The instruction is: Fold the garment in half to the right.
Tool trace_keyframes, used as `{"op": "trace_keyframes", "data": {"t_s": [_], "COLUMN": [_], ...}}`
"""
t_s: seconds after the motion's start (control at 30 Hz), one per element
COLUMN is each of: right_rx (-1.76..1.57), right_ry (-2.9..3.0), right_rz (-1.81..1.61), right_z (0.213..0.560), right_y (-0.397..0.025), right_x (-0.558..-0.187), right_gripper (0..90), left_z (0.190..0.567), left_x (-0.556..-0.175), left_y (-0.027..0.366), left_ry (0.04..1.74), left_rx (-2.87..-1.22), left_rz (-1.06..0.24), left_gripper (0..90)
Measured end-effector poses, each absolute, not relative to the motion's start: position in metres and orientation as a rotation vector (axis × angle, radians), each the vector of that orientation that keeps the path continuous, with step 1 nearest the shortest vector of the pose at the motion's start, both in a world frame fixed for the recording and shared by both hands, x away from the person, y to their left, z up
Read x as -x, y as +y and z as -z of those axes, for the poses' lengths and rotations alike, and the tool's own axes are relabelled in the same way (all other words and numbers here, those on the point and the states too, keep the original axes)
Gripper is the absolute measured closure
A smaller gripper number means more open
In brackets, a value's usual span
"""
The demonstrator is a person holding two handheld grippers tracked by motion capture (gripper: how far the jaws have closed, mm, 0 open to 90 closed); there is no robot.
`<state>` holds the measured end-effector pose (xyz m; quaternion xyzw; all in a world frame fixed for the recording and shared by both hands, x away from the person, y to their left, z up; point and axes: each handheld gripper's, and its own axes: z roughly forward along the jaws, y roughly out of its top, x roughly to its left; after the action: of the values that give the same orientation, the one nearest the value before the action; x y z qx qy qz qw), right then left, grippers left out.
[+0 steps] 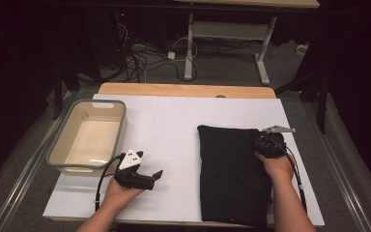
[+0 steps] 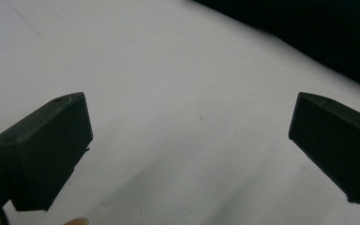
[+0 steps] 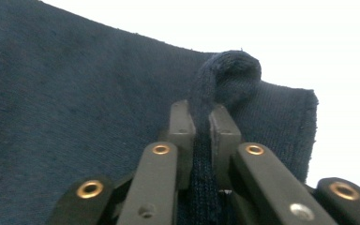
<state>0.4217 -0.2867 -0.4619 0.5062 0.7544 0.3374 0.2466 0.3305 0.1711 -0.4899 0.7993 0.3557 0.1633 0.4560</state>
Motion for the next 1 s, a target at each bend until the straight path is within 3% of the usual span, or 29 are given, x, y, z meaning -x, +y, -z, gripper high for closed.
{"op": "trace_keyframes", "data": {"t_s": [0.2, 0.33, 0.4, 0.47, 0.6, 1.0], "right_rx": [-1.275, -1.370, -1.438, -1.459, -1.393, -1.341], "right_ry": [1.972, 1.968, 1.983, 1.977, 1.980, 1.975], "right_rz": [-0.949, -0.908, -0.889, -0.927, -0.979, -1.072], "right_z": [0.430, 0.443, 0.460, 0.464, 0.454, 0.467], "right_y": [-0.294, -0.311, -0.315, -0.317, -0.315, -0.322], "right_x": [-0.406, -0.413, -0.418, -0.417, -0.400, -0.325], "right_gripper": [85.9, 83.8, 70.2, 62.7, 43.5, 3.7], "left_z": [0.490, 0.490, 0.490, 0.490, 0.490, 0.491], "left_x": [-0.330, -0.331, -0.331, -0.331, -0.332, -0.334], "left_y": [0.171, 0.171, 0.171, 0.171, 0.170, 0.170], "left_ry": [0.878, 0.879, 0.882, 0.879, 0.878, 0.902], "left_rx": [-1.972, -1.973, -1.971, -1.972, -1.981, -1.984], "left_rz": [-0.404, -0.405, -0.400, -0.397, -0.397, -0.379], "left_gripper": [0.0, 0.0, 0.0, 0.0, 0.0, 0.0]}}
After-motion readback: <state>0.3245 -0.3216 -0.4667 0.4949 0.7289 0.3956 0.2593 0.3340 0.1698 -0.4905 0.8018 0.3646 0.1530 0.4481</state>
